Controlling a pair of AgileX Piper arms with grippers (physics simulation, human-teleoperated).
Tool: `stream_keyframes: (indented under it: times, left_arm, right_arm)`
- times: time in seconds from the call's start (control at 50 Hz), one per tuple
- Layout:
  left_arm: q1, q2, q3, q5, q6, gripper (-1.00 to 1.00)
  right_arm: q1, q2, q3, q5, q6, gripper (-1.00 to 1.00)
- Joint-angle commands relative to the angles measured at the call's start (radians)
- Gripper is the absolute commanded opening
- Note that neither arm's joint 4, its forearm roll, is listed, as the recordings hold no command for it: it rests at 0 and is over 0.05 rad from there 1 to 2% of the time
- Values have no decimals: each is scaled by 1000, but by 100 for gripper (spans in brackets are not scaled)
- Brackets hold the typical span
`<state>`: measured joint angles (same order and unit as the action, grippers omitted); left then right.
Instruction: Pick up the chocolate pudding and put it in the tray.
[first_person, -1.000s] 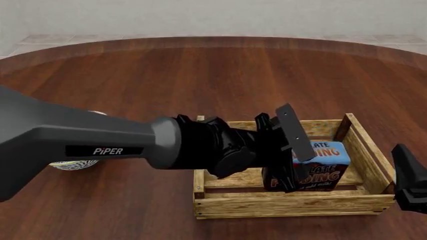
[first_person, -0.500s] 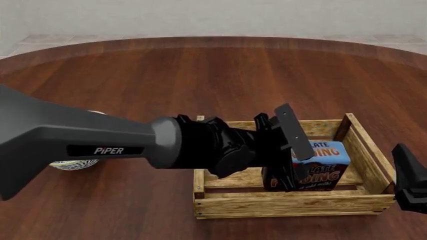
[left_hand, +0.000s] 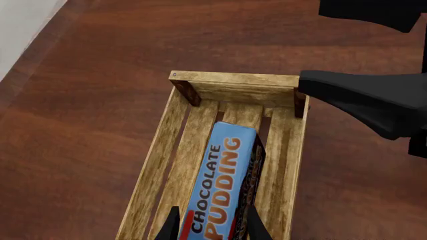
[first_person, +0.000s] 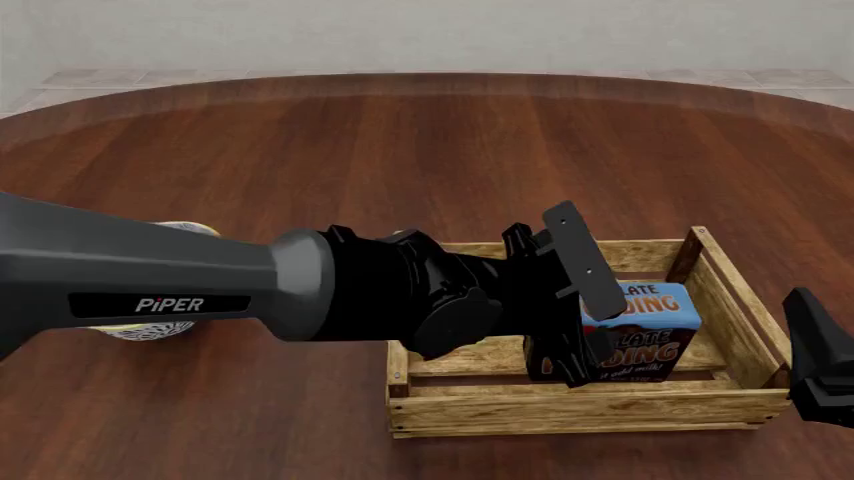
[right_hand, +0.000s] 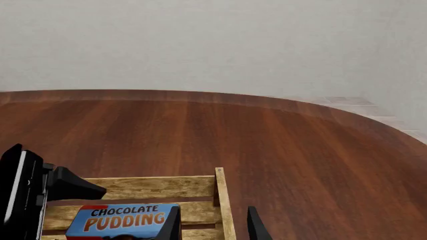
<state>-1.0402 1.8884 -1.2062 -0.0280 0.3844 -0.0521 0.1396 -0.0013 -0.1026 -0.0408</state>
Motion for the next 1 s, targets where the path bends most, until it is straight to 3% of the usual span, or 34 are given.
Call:
stream_keyframes:
  times: [0.02,0.14,0.18,0.24,0.26,0.3,0.34,0.46,0.48,0.58,0.6,0.64,0.84,0.88,1.0]
  left_arm:
    - [-1,-47,16,9,18,100]
    - [-10,-94,44,11,33,100]
    - [-14,-79,85,-50,25,100]
    - [-15,-119,58,13,28,100]
    - [-20,-105,96,-42,24,100]
    - [-22,-138,79,6,31,100]
    - [-23,-125,108,-39,29,100]
    - [-23,-182,97,15,34,100]
    - [-25,-168,130,-34,36,100]
    - [-23,-212,123,6,54,100]
    - [-21,-201,157,-42,58,100]
    - [-20,-249,133,17,72,100]
    - [-6,-308,160,24,98,100]
    - [0,-295,218,-54,109,100]
    - [10,-327,244,-65,125,100]
  right_arm:
    - [1,-2,0,3,1,100]
    - [1,-1,0,2,0,100]
    - [2,-4,0,6,-1,100]
    - [2,-3,0,4,-1,100]
    - [2,-3,0,4,-1,100]
    - [2,-2,-1,4,-2,100]
    - [3,-4,0,5,-2,100]
    - [3,-9,0,9,-4,100]
    - [3,-13,1,12,-4,100]
    - [4,-12,-2,14,-5,100]
    - [4,-13,-1,13,-6,100]
    - [4,-14,-1,13,-6,100]
    - [6,-24,-2,23,-8,100]
    - [6,-27,-1,26,-8,100]
    - [7,-38,-4,38,-8,100]
